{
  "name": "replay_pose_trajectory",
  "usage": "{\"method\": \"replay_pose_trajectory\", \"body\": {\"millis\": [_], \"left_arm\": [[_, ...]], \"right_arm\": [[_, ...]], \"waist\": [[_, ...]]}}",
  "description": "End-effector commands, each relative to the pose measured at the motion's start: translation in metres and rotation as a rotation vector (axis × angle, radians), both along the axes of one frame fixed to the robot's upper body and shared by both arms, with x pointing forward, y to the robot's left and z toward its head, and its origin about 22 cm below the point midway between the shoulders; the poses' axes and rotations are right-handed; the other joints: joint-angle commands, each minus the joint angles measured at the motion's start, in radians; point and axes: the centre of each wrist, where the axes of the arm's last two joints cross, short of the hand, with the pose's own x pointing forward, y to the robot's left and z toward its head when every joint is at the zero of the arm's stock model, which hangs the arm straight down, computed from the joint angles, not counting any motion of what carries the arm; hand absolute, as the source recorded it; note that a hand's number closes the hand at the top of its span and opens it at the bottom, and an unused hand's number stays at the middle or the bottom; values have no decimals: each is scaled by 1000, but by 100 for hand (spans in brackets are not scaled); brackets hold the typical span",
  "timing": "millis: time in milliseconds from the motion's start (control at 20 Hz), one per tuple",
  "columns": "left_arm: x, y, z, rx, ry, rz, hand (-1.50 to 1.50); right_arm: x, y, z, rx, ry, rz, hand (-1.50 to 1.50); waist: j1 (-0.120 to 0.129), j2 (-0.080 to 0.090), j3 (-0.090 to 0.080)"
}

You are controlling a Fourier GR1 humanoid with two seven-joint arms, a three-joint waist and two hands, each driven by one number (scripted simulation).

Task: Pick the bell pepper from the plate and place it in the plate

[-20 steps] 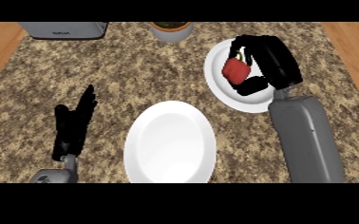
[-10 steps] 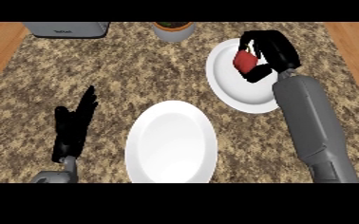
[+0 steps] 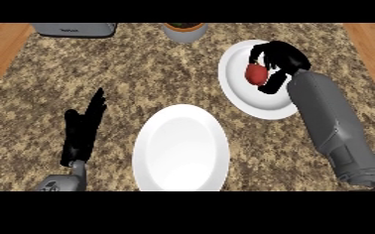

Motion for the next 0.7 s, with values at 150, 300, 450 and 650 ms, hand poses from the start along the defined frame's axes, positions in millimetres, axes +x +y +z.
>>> {"method": "replay_pose_trajectory", "body": {"millis": [150, 300, 450, 650], "left_arm": [[-4, -5, 2, -2, -16, 6, 0], [-6, -2, 0, 4, 4, -1, 0], [-3, -17, 2, -20, 0, 5, 0], [-4, 0, 7, 4, -4, 10, 0]], "right_arm": [[3, -17, -11, 46, 94, 135, -150], [-5, -43, -17, 254, 1, 173, -150], [7, -34, 2, 549, -21, 170, -150], [2, -67, 3, 816, 2, 104, -150]], "waist": [[3, -1, 1], [-1, 0, 2], [-10, -4, 2], [-12, -4, 2]]}}
